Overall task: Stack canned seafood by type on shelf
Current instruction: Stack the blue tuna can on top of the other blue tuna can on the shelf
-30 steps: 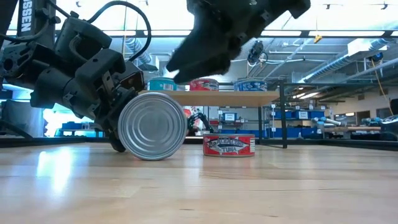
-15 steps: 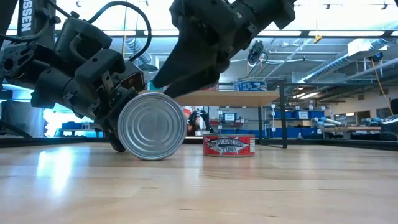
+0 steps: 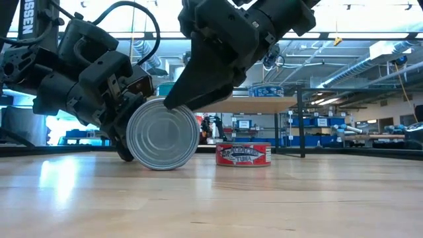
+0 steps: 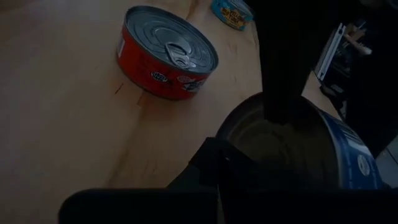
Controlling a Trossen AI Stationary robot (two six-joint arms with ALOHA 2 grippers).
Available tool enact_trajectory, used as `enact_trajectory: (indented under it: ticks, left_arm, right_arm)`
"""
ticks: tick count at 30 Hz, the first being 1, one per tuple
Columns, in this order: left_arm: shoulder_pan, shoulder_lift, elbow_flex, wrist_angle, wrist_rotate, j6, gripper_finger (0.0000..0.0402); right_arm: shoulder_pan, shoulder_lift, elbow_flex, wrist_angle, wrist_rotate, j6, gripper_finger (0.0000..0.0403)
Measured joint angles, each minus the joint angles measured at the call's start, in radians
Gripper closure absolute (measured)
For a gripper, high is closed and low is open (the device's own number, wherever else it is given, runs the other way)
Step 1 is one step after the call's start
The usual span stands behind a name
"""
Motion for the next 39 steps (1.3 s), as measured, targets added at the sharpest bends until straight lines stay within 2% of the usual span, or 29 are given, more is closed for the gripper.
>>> enact_trajectory:
  ticks: [5,17,24,28,33,39]
  left_arm:
    - [0.0,0.0,0.0,-0.001,0.001,0.0,0.0401]
    - [0.0,0.0,0.0,0.007,0.0,-0.004,0.0401]
    - [0.003,-0.061,-0.006,0.001,0.001,-0.015,0.0401]
    - [0.007,-0.147,-0.049,0.008,-0.033,-0.01,0.0401]
    - [0.012,-0.292,-0.143,0.019,-0.155,-0.012,0.0401]
    - [0.021,-0.415,-0.22,0.031,-0.19,-0.026,0.0401]
  right_arm:
    - [0.002,0.0,0.0,-0.005,0.011,0.0,0.0146]
    - [0.002,0.0,0.0,-0.032,0.023,-0.002,0.023]
    - [0.011,0.0,0.066,-0.148,0.05,-0.012,0.0241]
    - [0.037,0.0,0.152,-0.246,0.145,-0.087,0.0241]
    - [0.069,-0.001,0.259,-0.403,0.255,-0.16,0.0242]
    - [0.086,-0.002,0.398,-0.614,0.449,-0.247,0.0243]
